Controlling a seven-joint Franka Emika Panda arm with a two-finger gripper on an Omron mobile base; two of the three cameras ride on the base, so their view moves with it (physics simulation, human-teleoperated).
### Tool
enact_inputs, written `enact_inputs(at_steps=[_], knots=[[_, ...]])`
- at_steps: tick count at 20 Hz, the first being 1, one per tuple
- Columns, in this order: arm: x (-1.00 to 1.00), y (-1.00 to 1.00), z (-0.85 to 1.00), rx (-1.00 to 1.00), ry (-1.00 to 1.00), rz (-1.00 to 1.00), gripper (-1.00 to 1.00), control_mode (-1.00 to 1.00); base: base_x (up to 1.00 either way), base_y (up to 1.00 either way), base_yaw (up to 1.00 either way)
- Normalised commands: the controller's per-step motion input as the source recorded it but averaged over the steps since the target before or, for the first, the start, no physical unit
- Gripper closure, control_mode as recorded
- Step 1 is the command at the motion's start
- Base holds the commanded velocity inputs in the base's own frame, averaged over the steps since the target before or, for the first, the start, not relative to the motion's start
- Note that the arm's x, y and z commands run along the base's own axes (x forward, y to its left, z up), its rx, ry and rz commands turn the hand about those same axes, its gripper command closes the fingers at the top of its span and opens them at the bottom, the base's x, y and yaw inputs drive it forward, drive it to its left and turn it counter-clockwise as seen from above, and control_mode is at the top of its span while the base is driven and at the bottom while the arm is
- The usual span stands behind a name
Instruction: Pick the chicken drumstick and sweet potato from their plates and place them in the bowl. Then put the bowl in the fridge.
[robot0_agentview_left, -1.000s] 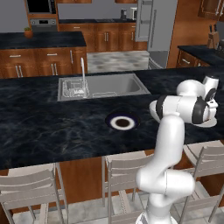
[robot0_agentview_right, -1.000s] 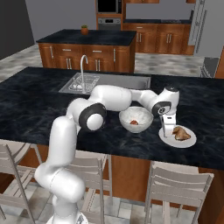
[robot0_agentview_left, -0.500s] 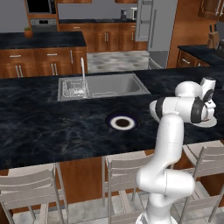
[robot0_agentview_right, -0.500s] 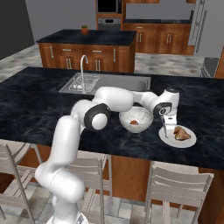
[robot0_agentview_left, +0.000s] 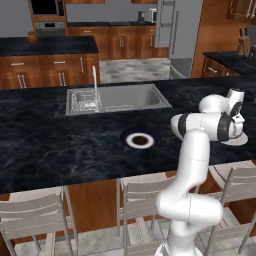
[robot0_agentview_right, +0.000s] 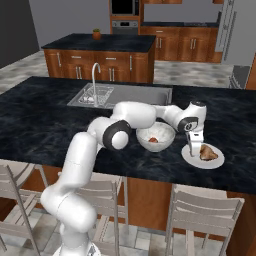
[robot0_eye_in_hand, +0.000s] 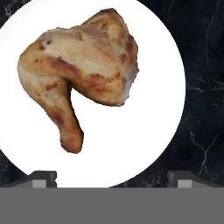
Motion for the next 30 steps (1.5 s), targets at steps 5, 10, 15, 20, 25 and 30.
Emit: enact_inputs(at_steps=[5,10,15,20,25,30], knots=[[0.21,-0.05,-0.18,0.01,0.04,-0.01,-1.0,-1.0,0.0,0.0,0.0],[0.03,-0.05,-0.25,0.0,0.02,-0.03,-1.0,-1.0,0.0,0.0,0.0],[0.1,-0.11,-0.15,0.0,0.02,-0.03,-1.0,-1.0,0.0,0.0,0.0],[0.14,-0.09,-0.09,0.0,0.0,-0.03,-1.0,-1.0,0.0,0.0,0.0],[0.14,-0.08,-0.07,0.0,0.0,-0.04,-1.0,-1.0,0.0,0.0,0.0],[0.1,-0.09,-0.09,0.0,0.0,-0.04,-1.0,-1.0,0.0,0.0,0.0]])
